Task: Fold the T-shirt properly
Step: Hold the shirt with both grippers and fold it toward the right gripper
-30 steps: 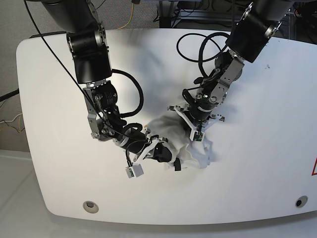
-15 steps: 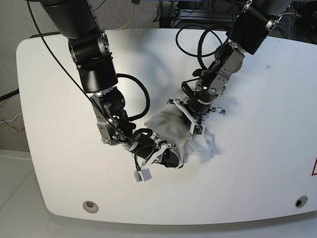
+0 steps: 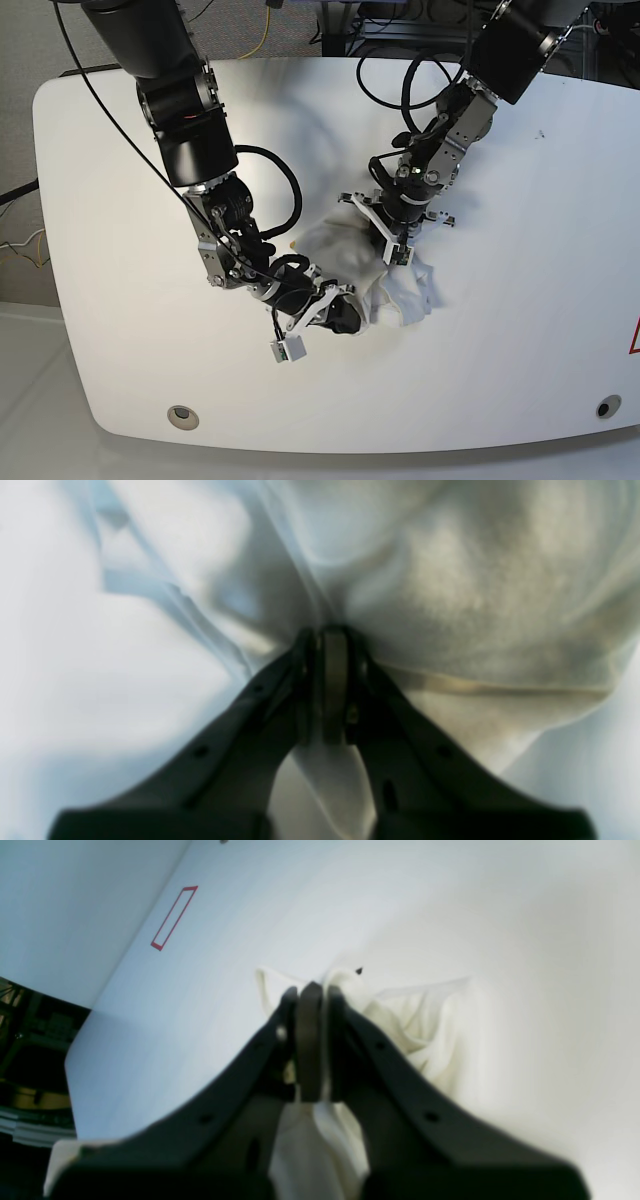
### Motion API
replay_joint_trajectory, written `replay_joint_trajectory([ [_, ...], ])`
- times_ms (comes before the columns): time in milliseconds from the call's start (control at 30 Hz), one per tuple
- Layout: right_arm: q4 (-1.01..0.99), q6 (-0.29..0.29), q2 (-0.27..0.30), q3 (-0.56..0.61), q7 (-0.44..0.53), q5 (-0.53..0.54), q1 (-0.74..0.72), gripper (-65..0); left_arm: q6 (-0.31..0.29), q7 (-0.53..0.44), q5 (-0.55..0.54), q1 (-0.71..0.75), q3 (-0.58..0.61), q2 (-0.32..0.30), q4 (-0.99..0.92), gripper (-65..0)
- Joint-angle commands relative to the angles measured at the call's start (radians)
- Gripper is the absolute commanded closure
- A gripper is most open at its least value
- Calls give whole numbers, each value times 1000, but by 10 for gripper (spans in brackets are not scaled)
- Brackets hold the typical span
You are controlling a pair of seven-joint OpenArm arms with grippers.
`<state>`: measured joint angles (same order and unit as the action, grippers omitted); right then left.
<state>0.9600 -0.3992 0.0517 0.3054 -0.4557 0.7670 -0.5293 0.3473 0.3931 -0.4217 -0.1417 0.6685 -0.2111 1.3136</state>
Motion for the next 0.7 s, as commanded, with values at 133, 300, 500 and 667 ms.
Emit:
replay_joint_trajectory([
  [133,14,-13,37,-4,25,19,-33,-6,2,200,-50,73,43,-64,-3,-25],
  [300,14,-13,61,-7,25,19,-32,-6,5,200,-50,78,70,-92,21,-25],
  [500,14,-11,76,-8,25,19,-32,-6,5,200,-50,93,72,-109,25,-25],
  [667,14,-7,79,-10,27,19,-33,-6,5,200,-50,100,72,-109,25,-25],
])
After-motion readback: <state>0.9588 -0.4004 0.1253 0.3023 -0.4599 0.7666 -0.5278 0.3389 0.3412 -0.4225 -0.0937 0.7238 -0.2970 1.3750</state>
